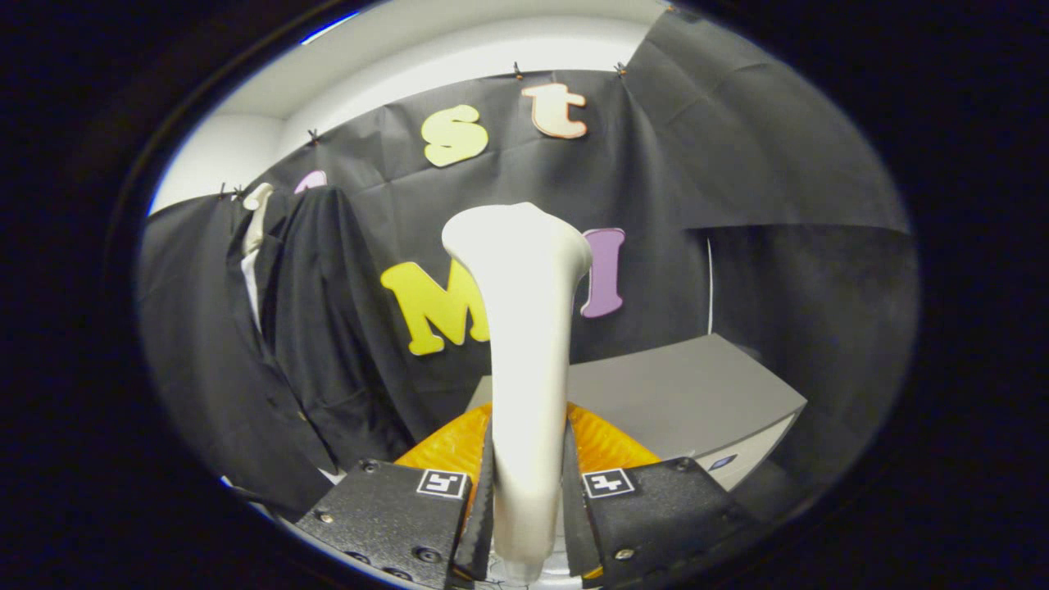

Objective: Iron the clothes twice with a garment steamer, once on the left side and once on the right side.

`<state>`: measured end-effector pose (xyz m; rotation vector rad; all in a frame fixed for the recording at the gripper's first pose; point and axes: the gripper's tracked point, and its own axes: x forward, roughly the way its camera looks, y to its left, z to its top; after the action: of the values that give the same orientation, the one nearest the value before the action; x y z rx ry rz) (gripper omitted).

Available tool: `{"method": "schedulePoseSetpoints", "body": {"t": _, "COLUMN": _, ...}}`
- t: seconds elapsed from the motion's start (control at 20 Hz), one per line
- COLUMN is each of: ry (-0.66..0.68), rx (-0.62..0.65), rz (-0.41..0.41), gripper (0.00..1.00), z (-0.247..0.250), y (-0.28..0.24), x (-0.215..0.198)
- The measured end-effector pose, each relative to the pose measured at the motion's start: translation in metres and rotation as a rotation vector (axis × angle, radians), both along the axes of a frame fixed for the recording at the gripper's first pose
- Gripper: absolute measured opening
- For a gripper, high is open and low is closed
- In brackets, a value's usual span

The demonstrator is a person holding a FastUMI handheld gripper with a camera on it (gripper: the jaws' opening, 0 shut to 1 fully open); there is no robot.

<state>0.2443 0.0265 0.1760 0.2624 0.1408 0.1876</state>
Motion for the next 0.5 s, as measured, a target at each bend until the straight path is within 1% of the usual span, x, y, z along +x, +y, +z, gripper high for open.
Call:
{"method": "schedulePoseSetpoints", "body": {"t": 0.3, "ry": -0.087, "rx": 0.033, "rz": 0.076, "gripper": 0.38, "z": 0.055, "y": 0.084, "x": -0.038}}
{"method": "schedulePoseSetpoints", "body": {"t": 0.5, "ry": -0.132, "rx": 0.042, "rz": 0.127, "gripper": 0.38, "z": 0.083, "y": 0.140, "x": -0.058}}
